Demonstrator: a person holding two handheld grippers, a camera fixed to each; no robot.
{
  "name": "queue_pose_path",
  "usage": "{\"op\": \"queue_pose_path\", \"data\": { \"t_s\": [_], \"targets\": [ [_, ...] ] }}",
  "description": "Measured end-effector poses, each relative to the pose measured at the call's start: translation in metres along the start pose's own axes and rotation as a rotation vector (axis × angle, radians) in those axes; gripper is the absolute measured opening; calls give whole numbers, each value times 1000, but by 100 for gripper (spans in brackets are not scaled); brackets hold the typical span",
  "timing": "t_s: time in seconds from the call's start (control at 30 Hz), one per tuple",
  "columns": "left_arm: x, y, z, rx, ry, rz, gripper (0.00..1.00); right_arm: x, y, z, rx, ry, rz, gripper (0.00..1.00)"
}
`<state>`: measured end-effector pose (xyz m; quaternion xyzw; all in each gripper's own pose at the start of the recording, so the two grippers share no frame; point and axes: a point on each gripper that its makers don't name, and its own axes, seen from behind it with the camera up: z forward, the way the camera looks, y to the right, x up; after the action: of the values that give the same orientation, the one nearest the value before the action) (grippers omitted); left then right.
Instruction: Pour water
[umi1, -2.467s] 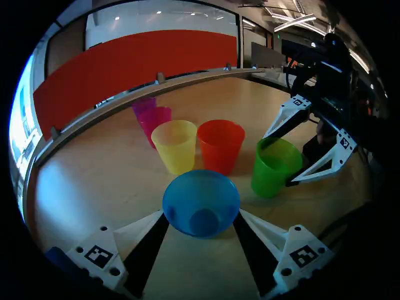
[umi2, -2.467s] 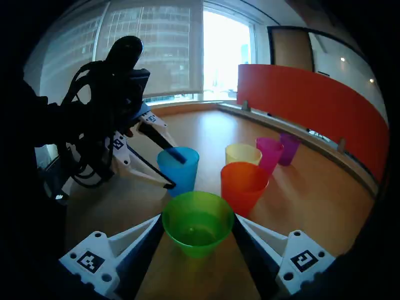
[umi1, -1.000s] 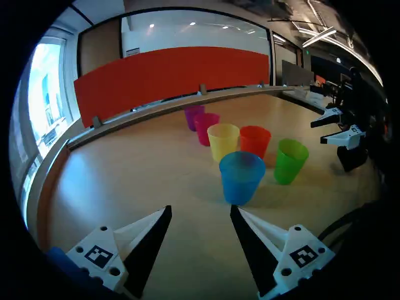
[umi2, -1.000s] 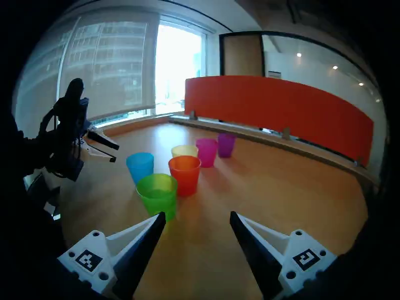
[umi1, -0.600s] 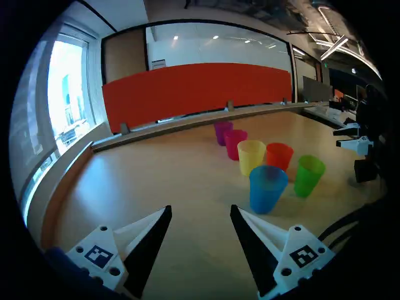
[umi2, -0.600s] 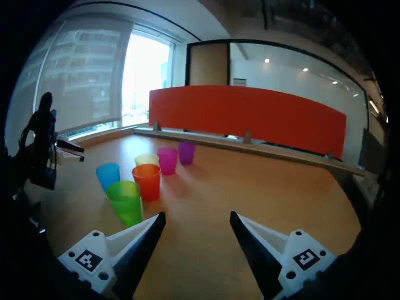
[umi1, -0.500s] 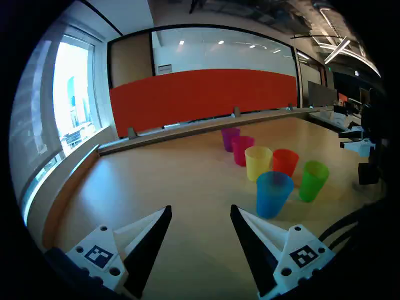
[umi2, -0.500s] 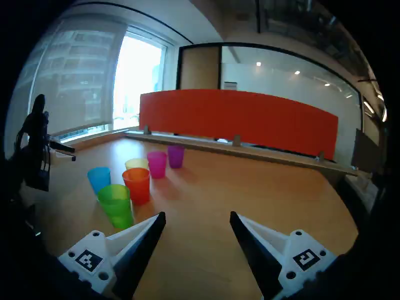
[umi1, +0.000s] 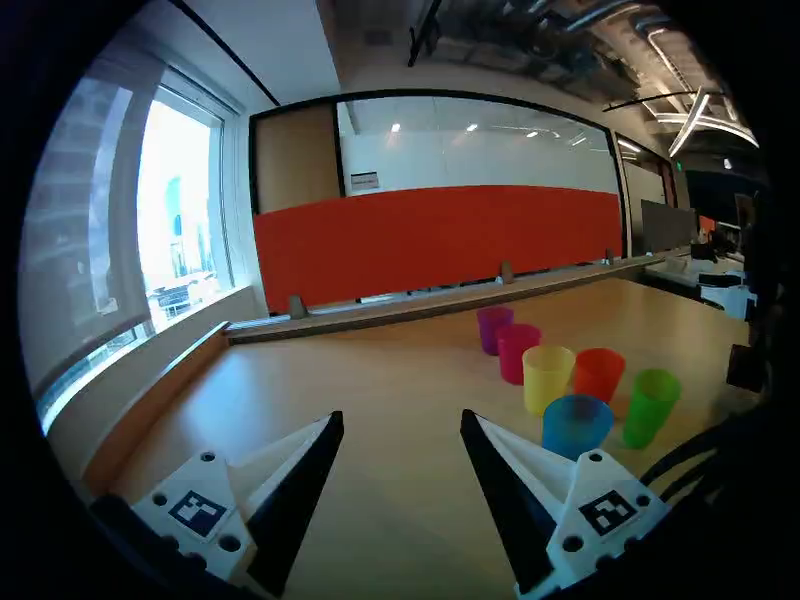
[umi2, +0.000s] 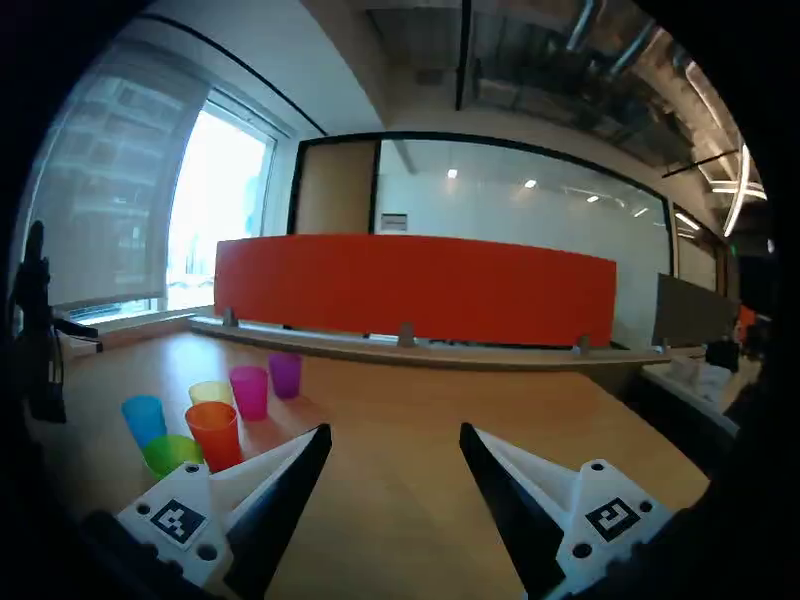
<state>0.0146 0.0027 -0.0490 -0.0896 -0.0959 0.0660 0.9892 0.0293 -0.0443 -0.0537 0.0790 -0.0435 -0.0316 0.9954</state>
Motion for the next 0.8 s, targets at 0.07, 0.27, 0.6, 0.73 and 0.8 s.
{"op": "queue_pose_path", "data": {
  "t_s": [0.07,0.27,0.6,0.73,0.8],
  "targets": [
    [5,-3,1,20,19,-11,86,6,3,3,-20,19,6,100],
    [10,-7,7,49,68,-78,86,20,11,9,-70,69,20,100],
    [26,-18,12,95,158,-112,86,21,24,12,-131,86,25,100],
    [32,-19,12,112,182,-107,86,23,27,12,-142,80,21,99],
    [35,-18,12,122,197,-108,86,25,28,11,-146,81,23,100]
  ]
}}
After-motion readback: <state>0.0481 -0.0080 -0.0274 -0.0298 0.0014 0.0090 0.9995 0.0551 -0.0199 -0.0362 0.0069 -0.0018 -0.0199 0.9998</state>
